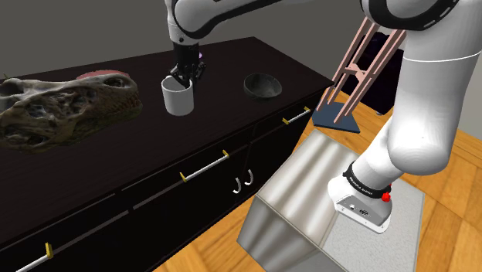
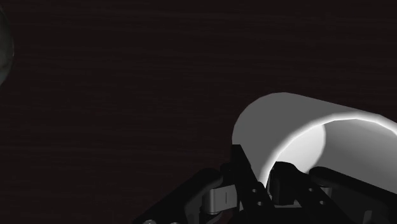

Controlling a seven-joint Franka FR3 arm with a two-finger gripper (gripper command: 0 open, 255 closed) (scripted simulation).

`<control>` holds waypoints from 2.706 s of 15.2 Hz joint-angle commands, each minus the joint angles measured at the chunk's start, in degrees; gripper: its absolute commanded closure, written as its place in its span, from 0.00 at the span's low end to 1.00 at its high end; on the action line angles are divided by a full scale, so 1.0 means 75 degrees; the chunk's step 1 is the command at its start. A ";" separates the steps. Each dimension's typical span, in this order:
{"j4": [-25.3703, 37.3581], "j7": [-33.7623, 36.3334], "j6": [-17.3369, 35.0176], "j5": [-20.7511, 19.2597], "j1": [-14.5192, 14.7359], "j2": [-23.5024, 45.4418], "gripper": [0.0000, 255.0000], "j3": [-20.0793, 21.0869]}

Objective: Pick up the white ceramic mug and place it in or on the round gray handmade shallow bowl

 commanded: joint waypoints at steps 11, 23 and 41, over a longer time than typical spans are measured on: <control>0.0783 -0.0043 -0.1102 0.0093 0.0007 -0.0330 1.00 0.0050; 0.1884 -0.0066 -0.2268 0.0121 0.0053 -0.0399 1.00 0.0075; -0.2065 -0.3010 -0.1449 0.0756 -0.1849 -0.3592 1.00 -0.0998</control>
